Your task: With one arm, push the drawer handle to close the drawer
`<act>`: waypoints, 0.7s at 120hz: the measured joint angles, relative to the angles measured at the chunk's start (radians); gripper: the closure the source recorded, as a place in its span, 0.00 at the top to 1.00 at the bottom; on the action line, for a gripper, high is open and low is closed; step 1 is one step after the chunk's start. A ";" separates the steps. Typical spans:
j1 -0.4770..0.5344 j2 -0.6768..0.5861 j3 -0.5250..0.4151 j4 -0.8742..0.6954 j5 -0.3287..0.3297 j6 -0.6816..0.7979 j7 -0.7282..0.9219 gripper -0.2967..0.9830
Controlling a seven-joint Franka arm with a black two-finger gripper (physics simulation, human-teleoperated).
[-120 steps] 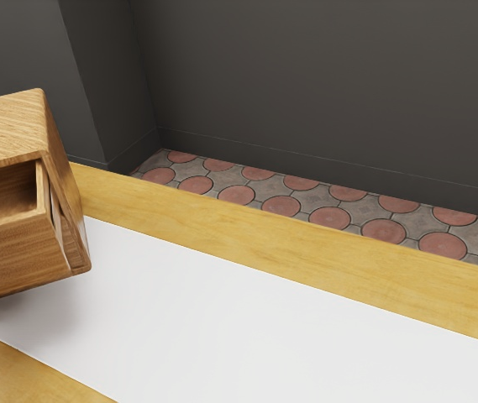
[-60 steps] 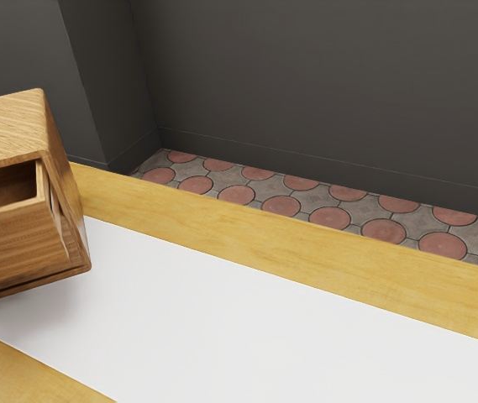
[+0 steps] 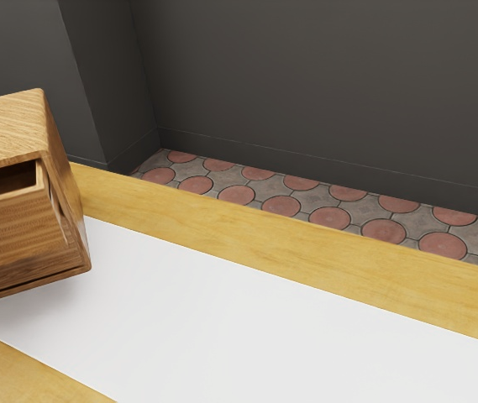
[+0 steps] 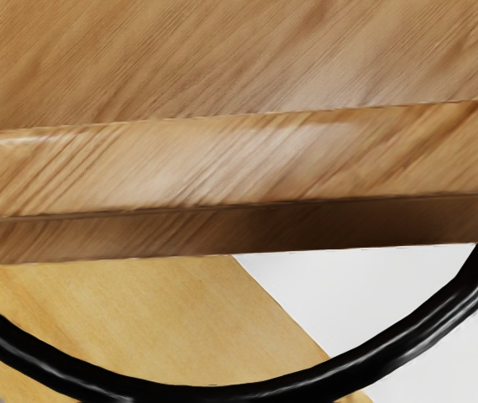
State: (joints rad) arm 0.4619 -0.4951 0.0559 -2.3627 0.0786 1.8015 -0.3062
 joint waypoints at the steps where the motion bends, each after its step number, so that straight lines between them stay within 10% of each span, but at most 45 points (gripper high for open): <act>1: -0.001 0.002 0.000 0.002 0.000 0.001 0.000 0.15; 84: -0.075 0.142 0.116 0.132 0.035 0.029 0.020 0.15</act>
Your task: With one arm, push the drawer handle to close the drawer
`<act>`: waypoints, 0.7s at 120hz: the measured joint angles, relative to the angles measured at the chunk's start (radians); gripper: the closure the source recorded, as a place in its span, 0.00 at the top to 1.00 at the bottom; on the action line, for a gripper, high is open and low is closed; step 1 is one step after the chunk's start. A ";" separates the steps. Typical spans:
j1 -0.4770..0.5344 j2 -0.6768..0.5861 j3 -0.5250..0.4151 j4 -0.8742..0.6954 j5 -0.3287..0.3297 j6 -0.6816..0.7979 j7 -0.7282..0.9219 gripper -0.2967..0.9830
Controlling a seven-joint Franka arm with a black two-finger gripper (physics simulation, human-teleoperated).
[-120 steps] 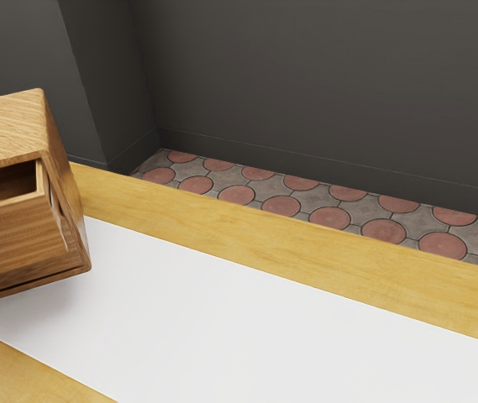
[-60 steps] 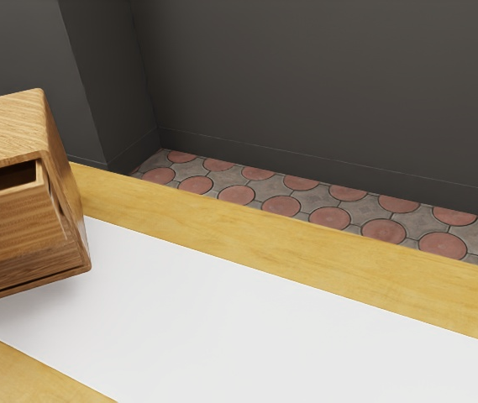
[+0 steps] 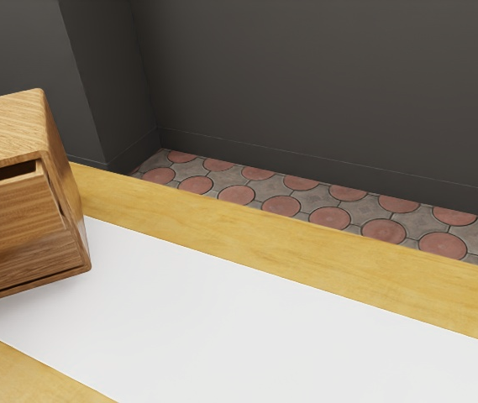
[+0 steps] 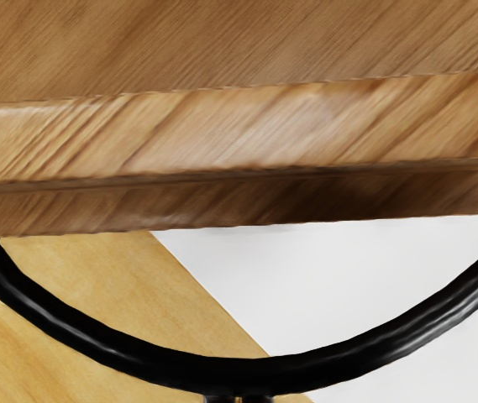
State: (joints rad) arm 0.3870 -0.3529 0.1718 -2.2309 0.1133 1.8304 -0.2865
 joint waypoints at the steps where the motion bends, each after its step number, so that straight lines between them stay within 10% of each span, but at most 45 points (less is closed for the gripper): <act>1: 0.000 0.002 0.000 0.002 0.000 0.000 0.000 0.15; 84: 0.002 0.157 0.040 0.160 -0.007 0.013 0.022 0.15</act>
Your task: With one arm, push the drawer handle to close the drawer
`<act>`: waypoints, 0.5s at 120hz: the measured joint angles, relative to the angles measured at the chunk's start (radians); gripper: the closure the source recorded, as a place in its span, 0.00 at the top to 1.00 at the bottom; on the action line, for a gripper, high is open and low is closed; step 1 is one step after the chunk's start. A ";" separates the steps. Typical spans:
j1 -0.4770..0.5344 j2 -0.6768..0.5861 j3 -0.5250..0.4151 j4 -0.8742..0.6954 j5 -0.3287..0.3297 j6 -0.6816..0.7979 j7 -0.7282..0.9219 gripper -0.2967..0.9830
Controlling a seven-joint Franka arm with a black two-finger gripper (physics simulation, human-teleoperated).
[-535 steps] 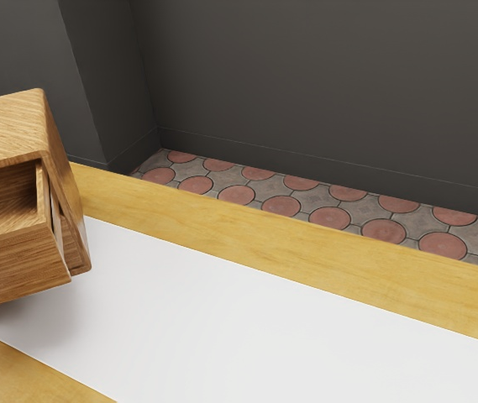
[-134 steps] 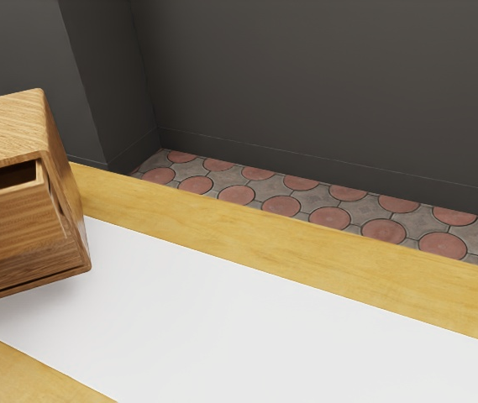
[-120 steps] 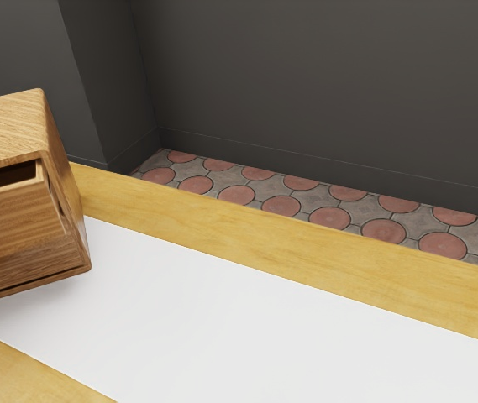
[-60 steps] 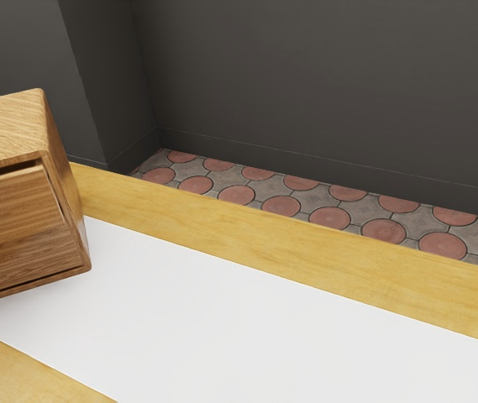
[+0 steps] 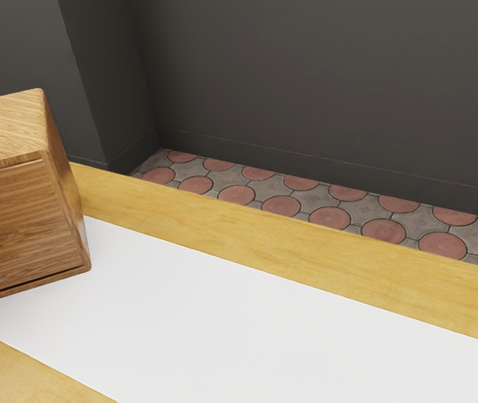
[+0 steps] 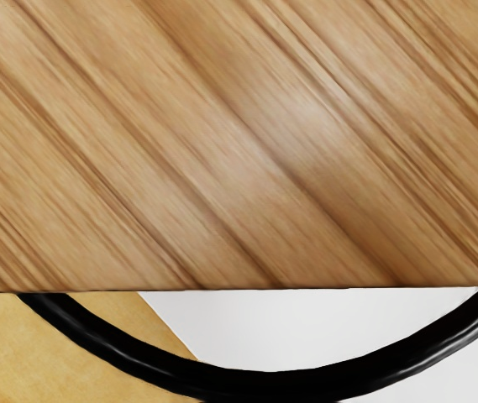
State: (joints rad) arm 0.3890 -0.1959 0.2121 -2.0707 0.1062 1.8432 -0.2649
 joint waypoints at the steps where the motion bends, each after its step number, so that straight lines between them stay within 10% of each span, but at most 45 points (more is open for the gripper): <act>1: 0.000 0.000 0.001 0.001 0.000 0.000 0.000 0.15; 40: -0.021 -0.226 0.000 -0.109 -0.009 -0.030 0.007 0.17; 60: -0.075 -0.377 -0.157 0.191 -0.008 -0.343 0.063 0.44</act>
State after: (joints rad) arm 0.3140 -0.5730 0.0553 -1.8799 0.0982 1.5004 -0.2021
